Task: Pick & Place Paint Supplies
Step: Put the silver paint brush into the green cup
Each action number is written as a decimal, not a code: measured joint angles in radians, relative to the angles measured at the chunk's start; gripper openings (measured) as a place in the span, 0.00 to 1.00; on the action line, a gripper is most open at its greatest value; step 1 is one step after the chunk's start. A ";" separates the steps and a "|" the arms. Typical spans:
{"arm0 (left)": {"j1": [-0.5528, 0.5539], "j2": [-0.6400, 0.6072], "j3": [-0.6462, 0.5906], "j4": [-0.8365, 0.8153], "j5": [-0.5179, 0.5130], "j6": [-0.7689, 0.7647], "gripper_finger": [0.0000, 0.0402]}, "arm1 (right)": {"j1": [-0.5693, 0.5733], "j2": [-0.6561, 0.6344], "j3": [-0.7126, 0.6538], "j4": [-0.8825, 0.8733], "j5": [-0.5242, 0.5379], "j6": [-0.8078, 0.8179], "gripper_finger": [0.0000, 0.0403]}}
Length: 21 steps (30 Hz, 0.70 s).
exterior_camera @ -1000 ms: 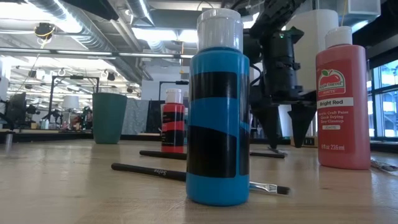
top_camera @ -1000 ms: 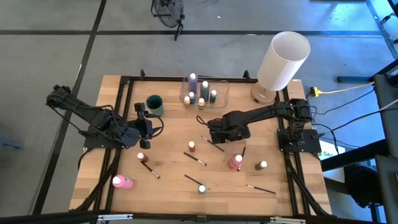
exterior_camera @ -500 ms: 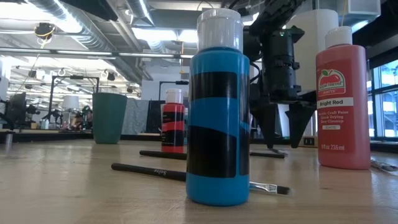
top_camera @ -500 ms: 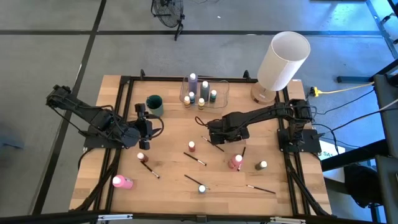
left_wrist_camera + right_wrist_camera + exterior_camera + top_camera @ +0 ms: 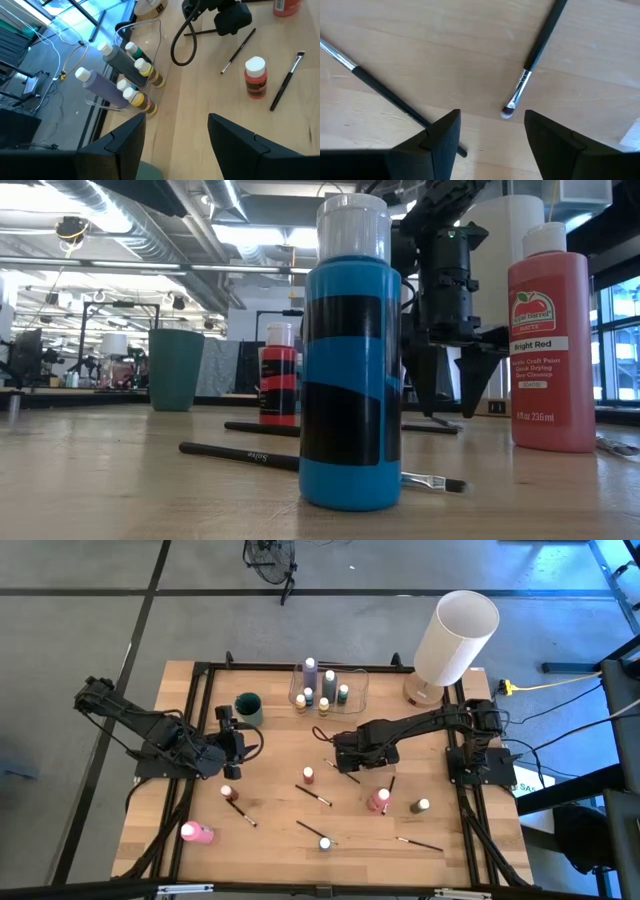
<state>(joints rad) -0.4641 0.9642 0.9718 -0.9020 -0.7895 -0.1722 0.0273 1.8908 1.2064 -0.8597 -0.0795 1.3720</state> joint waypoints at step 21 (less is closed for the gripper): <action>0.000 0.000 0.000 0.000 0.027 0.000 0.52 | 0.001 0.020 0.001 0.002 0.032 -0.026 0.56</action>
<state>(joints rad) -0.4644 0.9642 0.9718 -0.9024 -0.7624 -0.1719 0.0284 1.9112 1.2071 -0.8581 -0.0479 1.3457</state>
